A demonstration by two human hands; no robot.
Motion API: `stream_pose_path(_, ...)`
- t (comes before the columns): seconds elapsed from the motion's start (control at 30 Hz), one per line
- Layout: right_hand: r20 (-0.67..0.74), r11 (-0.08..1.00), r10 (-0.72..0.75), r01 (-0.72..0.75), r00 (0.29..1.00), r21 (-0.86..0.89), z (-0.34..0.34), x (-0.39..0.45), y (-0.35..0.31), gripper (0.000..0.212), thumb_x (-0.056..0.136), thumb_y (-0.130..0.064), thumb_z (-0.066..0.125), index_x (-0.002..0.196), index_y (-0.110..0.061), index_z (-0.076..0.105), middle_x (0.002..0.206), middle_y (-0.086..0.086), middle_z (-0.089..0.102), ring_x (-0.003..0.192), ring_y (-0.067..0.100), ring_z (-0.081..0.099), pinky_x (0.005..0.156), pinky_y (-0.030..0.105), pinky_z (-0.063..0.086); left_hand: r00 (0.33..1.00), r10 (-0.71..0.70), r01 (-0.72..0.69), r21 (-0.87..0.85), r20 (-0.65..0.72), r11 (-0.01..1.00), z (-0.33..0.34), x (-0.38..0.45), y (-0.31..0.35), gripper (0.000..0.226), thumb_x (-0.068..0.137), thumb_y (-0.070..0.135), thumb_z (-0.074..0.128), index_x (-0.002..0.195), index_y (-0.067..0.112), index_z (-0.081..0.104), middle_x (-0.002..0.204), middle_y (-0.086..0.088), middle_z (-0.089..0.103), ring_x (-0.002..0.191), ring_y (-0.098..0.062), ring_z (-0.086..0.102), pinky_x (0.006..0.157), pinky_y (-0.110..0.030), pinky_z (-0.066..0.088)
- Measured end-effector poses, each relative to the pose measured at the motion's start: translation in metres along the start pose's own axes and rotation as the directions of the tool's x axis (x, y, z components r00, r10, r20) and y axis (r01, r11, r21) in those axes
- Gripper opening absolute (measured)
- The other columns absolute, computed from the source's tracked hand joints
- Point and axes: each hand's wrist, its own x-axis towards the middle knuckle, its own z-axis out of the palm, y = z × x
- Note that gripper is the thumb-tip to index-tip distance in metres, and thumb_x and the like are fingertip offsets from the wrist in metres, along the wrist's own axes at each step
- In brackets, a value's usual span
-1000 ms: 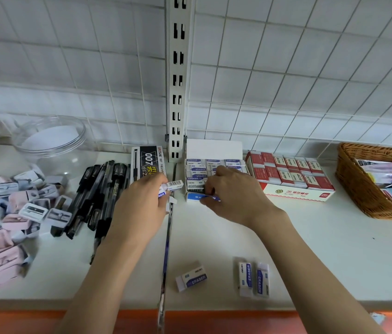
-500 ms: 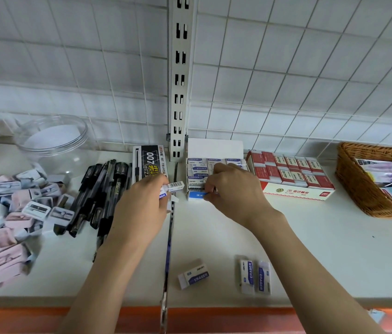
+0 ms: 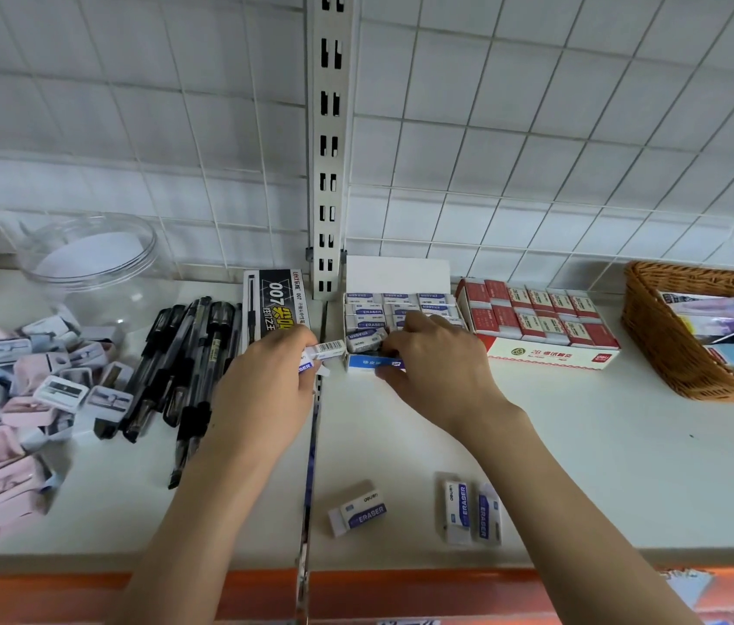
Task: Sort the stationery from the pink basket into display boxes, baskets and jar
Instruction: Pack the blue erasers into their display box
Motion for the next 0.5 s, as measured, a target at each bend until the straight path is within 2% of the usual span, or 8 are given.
stream_pose_path(0.1,0.052,1.000,-0.009,0.009,0.999,-0.003,-0.006,0.003,0.001,0.037,0.091,-0.052,0.047,0.114,-0.027,0.062,0.113,-0.002,0.052,0.109,0.020,0.051,0.076,0.028,0.041,1.000,0.004,-0.004,0.004,0.004,1.000,0.000,-0.002,0.001,0.017,0.088,0.016,0.060,0.105,0.016,0.061,0.100,-0.003,0.066,0.085,-0.027,0.061,0.068,-0.038,0.050)
stream_pose_path(0.23,0.143,1.000,0.001,-0.004,0.990,0.019,-0.012,0.006,0.001,0.038,0.091,-0.055,0.045,0.113,-0.031,0.064,0.112,0.000,0.050,0.110,0.021,0.050,0.082,0.031,0.043,1.000,0.029,-0.029,-0.007,-0.007,1.000,-0.003,-0.002,0.001,0.016,0.088,0.016,0.061,0.103,0.014,0.062,0.098,-0.004,0.066,0.084,-0.027,0.061,0.067,-0.037,0.049)
stream_pose_path(0.33,0.177,1.000,0.011,-0.009,0.984,-0.009,-0.011,0.008,-0.003,0.043,0.092,-0.056,0.043,0.115,-0.028,0.064,0.116,0.003,0.047,0.113,0.023,0.047,0.086,0.033,0.043,0.999,0.044,-0.044,0.000,-0.012,0.999,-0.004,-0.001,0.002,0.015,0.087,0.015,0.062,0.102,0.015,0.061,0.097,-0.003,0.066,0.082,-0.027,0.060,0.067,-0.039,0.050)
stream_pose_path(0.5,0.173,0.995,0.013,-0.031,0.985,0.100,-0.007,0.009,-0.002,0.041,0.095,-0.051,0.040,0.112,-0.024,0.066,0.113,0.005,0.045,0.112,0.024,0.046,0.085,0.033,0.042,0.998,0.059,-0.059,-0.004,-0.027,0.998,-0.004,0.001,0.003,0.015,0.087,0.014,0.062,0.101,0.014,0.061,0.096,-0.004,0.066,0.081,-0.028,0.061,0.067,-0.039,0.050)
